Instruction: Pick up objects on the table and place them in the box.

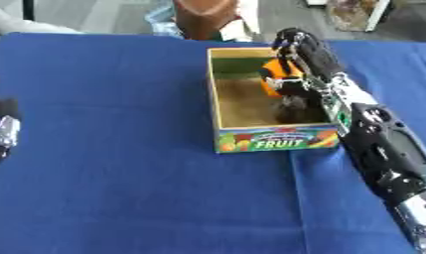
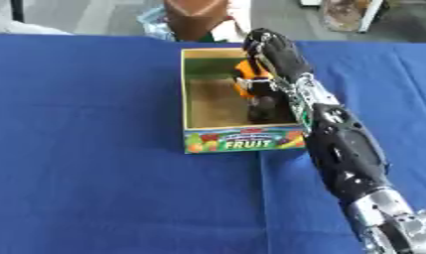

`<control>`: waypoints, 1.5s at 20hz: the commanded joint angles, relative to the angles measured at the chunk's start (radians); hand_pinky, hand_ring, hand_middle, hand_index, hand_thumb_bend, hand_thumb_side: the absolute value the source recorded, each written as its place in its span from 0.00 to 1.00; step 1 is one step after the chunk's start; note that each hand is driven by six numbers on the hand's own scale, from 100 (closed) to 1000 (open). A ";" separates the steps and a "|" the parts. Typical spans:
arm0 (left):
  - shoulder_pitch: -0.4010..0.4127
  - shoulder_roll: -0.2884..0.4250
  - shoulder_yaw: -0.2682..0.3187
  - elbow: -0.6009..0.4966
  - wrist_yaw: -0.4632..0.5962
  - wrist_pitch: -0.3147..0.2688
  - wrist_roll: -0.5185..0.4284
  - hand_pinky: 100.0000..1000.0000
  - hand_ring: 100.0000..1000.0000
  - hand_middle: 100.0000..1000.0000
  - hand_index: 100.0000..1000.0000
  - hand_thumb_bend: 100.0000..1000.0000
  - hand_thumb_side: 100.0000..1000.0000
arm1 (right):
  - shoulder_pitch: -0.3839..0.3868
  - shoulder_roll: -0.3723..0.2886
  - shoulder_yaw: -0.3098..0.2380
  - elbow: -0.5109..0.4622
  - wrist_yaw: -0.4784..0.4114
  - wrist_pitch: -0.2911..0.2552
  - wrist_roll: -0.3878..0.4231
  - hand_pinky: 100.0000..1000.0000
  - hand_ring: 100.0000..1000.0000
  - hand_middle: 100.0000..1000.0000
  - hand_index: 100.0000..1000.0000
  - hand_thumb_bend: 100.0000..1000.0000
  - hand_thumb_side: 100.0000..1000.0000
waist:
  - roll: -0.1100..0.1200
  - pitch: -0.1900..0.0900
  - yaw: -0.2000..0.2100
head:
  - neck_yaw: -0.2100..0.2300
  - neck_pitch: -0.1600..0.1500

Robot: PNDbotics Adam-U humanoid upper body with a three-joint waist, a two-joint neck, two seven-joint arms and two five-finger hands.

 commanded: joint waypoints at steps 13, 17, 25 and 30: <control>-0.007 0.011 0.011 -0.018 -0.003 -0.002 -0.002 0.53 0.45 0.37 0.69 0.12 0.00 | -0.015 -0.026 0.001 -0.004 0.019 -0.006 0.001 0.67 0.79 0.54 0.12 0.22 0.15 | 0.005 -0.016 -0.003 | 0.004 -0.004; -0.006 0.012 0.011 -0.018 -0.003 -0.002 -0.002 0.53 0.45 0.37 0.68 0.12 0.00 | -0.016 -0.029 -0.002 -0.015 -0.002 -0.007 0.001 0.66 0.76 0.48 0.06 0.23 0.11 | 0.006 -0.017 -0.005 | 0.004 -0.005; -0.002 0.014 0.011 -0.018 -0.003 -0.001 -0.002 0.53 0.45 0.37 0.69 0.12 0.00 | -0.035 -0.040 0.013 -0.095 -0.103 -0.039 0.051 0.65 0.71 0.44 0.03 0.27 0.06 | 0.005 -0.023 -0.008 | 0.007 -0.001; 0.002 0.015 0.012 -0.018 -0.003 -0.002 -0.001 0.53 0.45 0.37 0.68 0.12 0.00 | -0.042 -0.047 0.033 -0.136 -0.136 -0.061 0.103 0.65 0.69 0.43 0.02 0.30 0.09 | 0.003 -0.029 -0.010 | 0.010 0.002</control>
